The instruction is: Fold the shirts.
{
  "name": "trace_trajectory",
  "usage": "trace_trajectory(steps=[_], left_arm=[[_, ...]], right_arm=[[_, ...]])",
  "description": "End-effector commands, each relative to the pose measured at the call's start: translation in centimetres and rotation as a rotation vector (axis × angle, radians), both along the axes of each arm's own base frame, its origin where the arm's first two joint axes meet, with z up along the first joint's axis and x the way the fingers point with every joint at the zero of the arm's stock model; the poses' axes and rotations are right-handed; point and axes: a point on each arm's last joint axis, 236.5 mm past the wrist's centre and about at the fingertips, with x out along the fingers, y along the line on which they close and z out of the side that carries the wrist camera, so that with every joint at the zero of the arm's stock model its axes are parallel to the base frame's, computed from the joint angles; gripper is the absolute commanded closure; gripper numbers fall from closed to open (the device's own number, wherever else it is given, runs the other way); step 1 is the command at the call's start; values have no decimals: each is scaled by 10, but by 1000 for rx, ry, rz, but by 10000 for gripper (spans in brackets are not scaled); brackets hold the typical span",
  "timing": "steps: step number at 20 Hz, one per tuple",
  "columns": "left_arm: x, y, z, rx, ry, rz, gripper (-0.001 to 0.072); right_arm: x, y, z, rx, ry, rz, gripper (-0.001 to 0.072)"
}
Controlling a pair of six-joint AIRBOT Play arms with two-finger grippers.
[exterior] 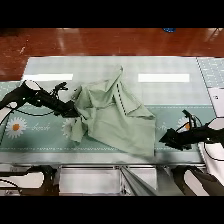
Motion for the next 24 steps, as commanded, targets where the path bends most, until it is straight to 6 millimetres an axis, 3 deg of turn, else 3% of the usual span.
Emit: trace_trajectory(steps=[1,3,6,8,9,11,12,14,15,17,19,20,21,22,23,24], left_arm=[[0,1,0,2,-2,-7,687],[0,1,0,3,-2,-6,687],[0,0,0,2,-1,-9,686],[1,0,-1,4,-4,-7,687],[1,0,-1,4,-4,-7,686],[2,0,0,1,-20,-21,687],[5,3,3,4,-47,-50,687],[23,5,25,0,-99,-73,687],[37,4,45,-9,-146,-80,687],[76,3,109,-23,-313,-76,687],[116,-1,205,-32,-576,-31,687],[128,-3,255,-41,-710,-2,687],[134,-4,308,-49,-844,30,687],[130,-3,362,-52,-969,62,687],[117,-4,412,-61,-1074,87,687],[98,-5,452,-64,-1172,91,687]], right_arm=[[6,14,-11,83,33,-16,304],[17,22,-16,121,18,-46,304],[18,40,-29,92,32,53,305],[35,54,-31,67,4,112,311],[46,63,-26,72,-22,142,398],[79,86,4,126,-153,229,693],[94,101,30,187,-230,292,690],[121,110,81,228,-330,374,690],[138,110,115,233,-400,417,690],[183,99,197,163,-611,425,690],[221,79,301,47,-892,376,691],[231,69,358,-12,-1040,341,690],[229,63,408,-49,-1158,314,690],[213,66,457,-46,-1271,303,690],[190,72,493,-47,-1370,339,690],[170,68,516,-103,-1447,361,690]])
